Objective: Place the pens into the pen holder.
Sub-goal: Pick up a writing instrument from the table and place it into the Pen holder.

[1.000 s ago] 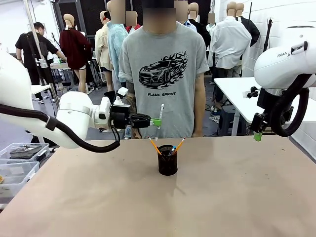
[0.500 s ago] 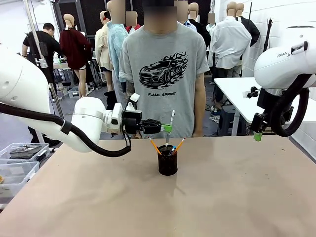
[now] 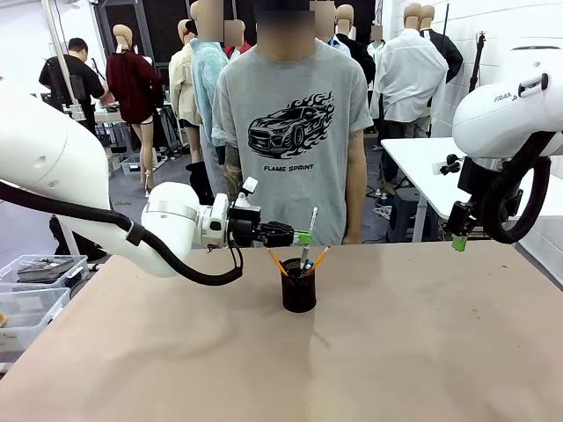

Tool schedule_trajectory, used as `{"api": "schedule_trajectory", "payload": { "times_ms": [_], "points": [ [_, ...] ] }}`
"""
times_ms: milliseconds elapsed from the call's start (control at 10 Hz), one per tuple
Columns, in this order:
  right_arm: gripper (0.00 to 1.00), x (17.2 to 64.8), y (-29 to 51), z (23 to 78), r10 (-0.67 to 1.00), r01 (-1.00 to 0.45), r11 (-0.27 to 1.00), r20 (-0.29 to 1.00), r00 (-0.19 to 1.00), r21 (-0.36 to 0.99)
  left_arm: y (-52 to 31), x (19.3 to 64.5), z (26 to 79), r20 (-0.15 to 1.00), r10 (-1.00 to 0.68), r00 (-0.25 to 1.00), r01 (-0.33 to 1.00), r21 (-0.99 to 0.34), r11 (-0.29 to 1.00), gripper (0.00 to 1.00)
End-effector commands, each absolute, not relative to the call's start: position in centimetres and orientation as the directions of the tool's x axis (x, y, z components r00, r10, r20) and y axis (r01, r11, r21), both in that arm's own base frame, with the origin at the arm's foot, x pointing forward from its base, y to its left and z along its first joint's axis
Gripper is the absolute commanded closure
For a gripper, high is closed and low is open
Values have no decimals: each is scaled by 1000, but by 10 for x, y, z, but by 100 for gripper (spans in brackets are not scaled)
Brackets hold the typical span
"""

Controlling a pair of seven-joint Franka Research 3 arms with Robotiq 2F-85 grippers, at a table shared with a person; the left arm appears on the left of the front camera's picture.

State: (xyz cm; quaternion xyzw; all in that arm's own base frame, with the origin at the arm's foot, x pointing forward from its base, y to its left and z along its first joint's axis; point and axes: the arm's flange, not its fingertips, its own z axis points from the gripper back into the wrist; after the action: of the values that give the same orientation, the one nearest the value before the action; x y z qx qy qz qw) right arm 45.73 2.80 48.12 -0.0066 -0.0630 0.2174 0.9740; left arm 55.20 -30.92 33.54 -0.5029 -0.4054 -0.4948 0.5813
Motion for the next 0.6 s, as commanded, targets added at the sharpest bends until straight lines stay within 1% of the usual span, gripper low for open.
{"api": "schedule_trajectory", "payload": {
  "times_ms": [0, 500],
  "points": [
    [0, 458, 28, 482, 426, -425, 905, 112, 898, -39, -315, 560, 330, 970, -183, 162, 987, -160, 23, 100],
    [0, 458, 28, 482, 426, -425, 905, 112, 898, -39, -303, 558, 320, 963, -208, 170, 985, -169, 21, 100]
  ]
}}
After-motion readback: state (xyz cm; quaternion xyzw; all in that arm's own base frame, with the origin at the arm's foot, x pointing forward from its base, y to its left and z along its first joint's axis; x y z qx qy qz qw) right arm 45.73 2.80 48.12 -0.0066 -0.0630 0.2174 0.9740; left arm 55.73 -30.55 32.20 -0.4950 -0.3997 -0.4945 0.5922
